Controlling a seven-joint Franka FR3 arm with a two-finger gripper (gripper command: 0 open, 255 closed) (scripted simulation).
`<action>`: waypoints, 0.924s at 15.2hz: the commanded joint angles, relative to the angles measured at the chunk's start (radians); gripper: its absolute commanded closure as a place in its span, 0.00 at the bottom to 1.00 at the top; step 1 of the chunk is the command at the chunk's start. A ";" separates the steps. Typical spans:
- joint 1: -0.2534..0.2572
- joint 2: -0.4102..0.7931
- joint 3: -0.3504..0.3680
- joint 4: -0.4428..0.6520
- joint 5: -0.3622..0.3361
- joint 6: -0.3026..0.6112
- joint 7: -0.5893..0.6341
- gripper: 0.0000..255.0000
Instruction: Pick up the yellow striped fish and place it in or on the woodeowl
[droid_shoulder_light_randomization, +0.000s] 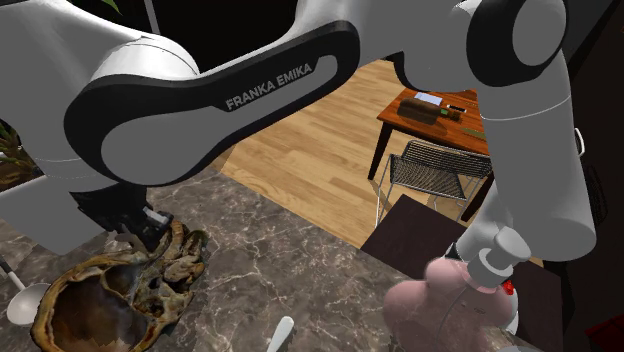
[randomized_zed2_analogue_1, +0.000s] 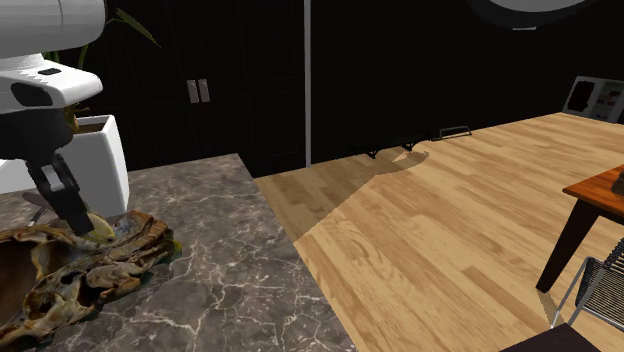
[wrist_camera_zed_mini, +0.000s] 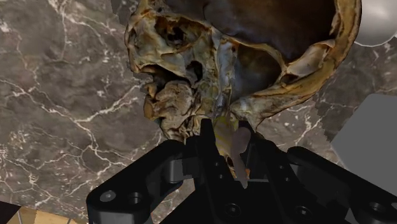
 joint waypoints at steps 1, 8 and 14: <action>0.000 0.000 0.000 0.000 0.000 0.000 0.000 1.00; 0.000 0.000 0.000 0.000 0.000 0.000 0.000 0.00; 0.012 -0.030 0.017 0.085 0.027 -0.105 -0.021 0.00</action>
